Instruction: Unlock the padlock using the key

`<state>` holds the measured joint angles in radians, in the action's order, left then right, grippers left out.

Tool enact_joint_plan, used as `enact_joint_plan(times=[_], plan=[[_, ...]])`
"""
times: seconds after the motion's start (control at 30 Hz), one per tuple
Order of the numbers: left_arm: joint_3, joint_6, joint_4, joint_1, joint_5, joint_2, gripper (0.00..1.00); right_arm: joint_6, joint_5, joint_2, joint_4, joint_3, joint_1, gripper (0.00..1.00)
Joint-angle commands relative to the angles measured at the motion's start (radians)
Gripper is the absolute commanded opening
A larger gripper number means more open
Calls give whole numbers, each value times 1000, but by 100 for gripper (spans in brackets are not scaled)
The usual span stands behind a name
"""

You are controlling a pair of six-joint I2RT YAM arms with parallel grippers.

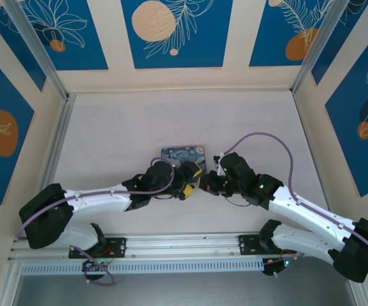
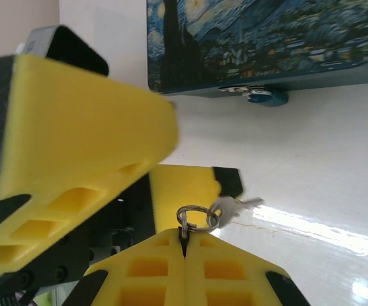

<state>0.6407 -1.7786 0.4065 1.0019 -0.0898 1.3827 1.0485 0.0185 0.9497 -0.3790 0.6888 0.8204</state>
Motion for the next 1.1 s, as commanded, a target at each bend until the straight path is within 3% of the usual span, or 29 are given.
enact_joint_plan(times=[0.0, 0.23, 0.47, 0.67, 1.07], plan=[[34, -49, 68, 18, 33, 26, 83, 18, -2, 28, 34, 57, 30, 0], [28, -93, 163, 17, 28, 84, 73, 24, 31, 64, 26, 95, 68, 0], [2, -105, 179, 12, 48, 82, 35, 38, 60, 11, -15, 59, 65, 0], [-1, -90, 174, 6, 42, 97, 32, 35, 63, -49, -55, 35, 33, 0], [9, -60, 154, 1, 38, 107, 7, 15, -16, -61, -37, -2, -47, 0]])
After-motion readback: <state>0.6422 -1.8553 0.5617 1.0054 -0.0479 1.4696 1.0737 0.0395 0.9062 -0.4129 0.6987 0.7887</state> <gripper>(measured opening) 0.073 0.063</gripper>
